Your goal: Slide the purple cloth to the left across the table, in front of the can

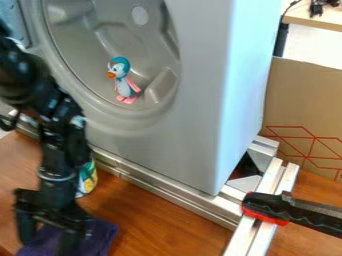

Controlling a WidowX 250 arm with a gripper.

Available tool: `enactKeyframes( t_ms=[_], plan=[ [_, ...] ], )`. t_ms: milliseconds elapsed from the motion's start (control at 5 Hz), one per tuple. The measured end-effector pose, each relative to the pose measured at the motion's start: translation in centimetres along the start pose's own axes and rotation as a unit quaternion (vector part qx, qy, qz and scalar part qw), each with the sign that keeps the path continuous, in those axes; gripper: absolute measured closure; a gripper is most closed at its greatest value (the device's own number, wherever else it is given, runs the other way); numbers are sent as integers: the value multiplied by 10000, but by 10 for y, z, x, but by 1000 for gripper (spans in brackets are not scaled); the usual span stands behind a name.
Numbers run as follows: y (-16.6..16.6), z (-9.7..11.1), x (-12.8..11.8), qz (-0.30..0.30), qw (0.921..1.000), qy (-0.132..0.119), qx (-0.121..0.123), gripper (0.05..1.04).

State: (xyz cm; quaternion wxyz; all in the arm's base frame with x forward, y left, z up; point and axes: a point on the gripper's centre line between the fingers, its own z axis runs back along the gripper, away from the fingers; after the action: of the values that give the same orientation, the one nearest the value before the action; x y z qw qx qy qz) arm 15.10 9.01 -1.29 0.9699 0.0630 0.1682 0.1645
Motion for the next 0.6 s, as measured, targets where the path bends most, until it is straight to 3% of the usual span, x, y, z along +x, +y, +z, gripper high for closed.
enactKeyframes(
  t_ms=[200, 400, 600],
  plan=[
    [5, -11, -19, -34, 9996, 223, -184, 83],
    [0, -11, -19, -155, 9993, 174, -309, 83],
    [-12, 30, -16, -575, 9963, -538, -351, 83]
  ],
)
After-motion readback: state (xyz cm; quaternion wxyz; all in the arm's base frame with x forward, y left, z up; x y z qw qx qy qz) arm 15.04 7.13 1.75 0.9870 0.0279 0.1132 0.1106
